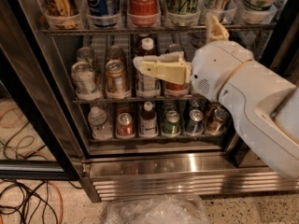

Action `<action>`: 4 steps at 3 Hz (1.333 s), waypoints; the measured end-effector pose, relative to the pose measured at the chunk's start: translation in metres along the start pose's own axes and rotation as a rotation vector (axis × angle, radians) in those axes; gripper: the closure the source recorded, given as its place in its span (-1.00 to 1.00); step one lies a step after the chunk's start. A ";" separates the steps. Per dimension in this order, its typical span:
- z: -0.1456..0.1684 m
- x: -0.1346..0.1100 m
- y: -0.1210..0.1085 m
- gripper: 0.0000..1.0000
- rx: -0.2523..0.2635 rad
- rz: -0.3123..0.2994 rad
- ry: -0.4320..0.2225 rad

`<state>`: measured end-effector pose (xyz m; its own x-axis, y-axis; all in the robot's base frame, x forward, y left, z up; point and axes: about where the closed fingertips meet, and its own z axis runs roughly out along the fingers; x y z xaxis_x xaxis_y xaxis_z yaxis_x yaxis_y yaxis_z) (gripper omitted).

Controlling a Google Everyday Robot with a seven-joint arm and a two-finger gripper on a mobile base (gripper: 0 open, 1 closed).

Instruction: Pick coke can from top shelf of fridge

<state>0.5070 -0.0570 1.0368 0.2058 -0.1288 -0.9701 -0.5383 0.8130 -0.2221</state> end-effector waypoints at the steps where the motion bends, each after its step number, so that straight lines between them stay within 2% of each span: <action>1: 0.000 0.000 0.000 -1.00 0.000 0.000 0.000; 2: 0.004 -0.004 0.005 -1.00 -0.006 0.036 -0.018; 3: 0.015 -0.009 0.011 -1.00 0.005 0.134 -0.039; 4: 0.015 -0.010 0.013 -1.00 0.004 0.136 -0.043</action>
Offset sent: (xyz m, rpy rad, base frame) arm 0.0010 0.0129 0.0015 0.0962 0.0194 0.0231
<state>0.5104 -0.0370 1.0452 0.1662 0.0067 -0.9861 -0.5606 0.8233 -0.0889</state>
